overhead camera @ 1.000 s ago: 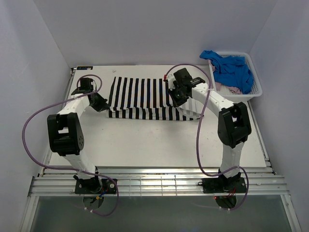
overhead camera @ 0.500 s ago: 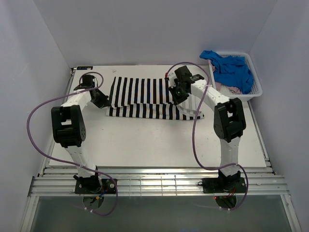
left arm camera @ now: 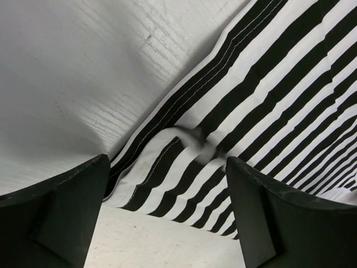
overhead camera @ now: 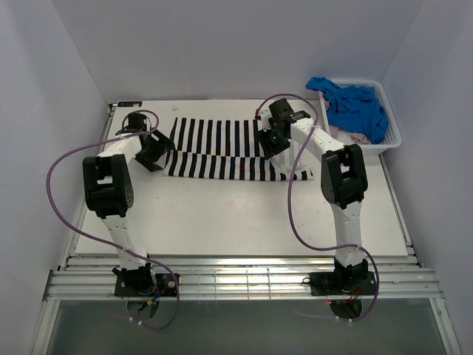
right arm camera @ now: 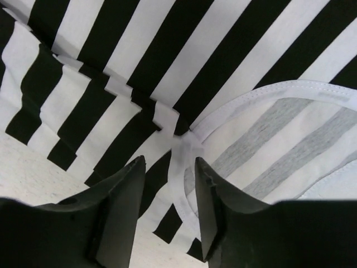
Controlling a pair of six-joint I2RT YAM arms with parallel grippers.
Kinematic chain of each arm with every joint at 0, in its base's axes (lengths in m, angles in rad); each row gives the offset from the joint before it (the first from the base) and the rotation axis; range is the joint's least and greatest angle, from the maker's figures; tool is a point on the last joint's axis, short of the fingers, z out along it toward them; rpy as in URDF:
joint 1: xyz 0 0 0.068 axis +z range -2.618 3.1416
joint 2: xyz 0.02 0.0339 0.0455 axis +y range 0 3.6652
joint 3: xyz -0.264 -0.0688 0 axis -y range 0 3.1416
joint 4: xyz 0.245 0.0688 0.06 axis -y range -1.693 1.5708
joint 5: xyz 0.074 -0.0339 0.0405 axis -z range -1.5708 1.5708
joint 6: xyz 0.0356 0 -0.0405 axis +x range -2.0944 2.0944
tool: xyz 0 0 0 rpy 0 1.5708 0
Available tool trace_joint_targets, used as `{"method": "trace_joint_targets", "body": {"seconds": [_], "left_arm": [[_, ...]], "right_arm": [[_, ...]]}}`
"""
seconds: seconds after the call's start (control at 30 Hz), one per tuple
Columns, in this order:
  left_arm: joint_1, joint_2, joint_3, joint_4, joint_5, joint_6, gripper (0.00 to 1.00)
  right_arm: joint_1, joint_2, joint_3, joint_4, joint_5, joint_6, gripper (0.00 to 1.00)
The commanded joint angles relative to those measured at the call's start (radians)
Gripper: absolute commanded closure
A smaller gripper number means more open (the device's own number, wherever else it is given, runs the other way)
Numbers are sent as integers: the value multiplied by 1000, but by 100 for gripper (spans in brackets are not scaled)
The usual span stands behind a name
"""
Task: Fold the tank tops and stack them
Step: Fold the tank top
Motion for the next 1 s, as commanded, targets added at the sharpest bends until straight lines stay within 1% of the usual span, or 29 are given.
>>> {"method": "trace_joint_targets", "body": {"seconds": [0.0,0.03,0.1,0.13,0.2,0.23,0.3,0.33,0.37,0.47,0.5,0.57,0.6,0.67,0.77,0.87,0.97], "left_arm": [[7,-43,43,4,-22,-25,2],[7,-51,49,4,-19,-25,2],[7,-78,69,4,-19,-17,2],[7,-91,72,1,-16,-16,2],[7,-130,70,3,-5,-14,2],[5,-146,60,3,-2,-16,2],[4,-186,38,20,25,-17,2],[-1,-198,11,27,35,-19,2],[-6,-209,-5,34,42,-16,2],[-33,-233,-52,54,59,-8,2],[-41,-235,-63,64,70,-7,2],[-58,-224,-86,103,87,-2,2],[-91,-215,-86,116,95,-5,2],[-113,-180,-80,135,105,-7,2],[-125,-128,-80,179,93,-10,2],[-125,-76,-78,189,67,-11,2],[-124,-49,-100,189,64,-10,2]], "right_arm": [[-7,7,72,-2,-2,5,46],[-7,6,91,-2,3,13,39],[-7,-16,104,0,6,25,35],[-8,-26,104,0,2,40,27],[-8,-74,75,6,-11,47,18],[-7,-92,57,9,-26,65,10],[-5,-163,-43,30,-44,91,3],[-7,-187,-84,65,-64,126,10],[-7,-239,-171,85,-78,145,10],[-2,-333,-302,176,-144,215,10],[-4,-350,-379,202,-167,225,10],[-4,-372,-427,254,-209,237,10],[-2,-367,-439,257,-215,245,10],[-5,-331,-425,257,-216,245,10],[-7,-257,-383,259,-216,240,10],[-13,-194,-347,257,-207,257,10],[-14,-172,-364,257,-167,263,10]]}}
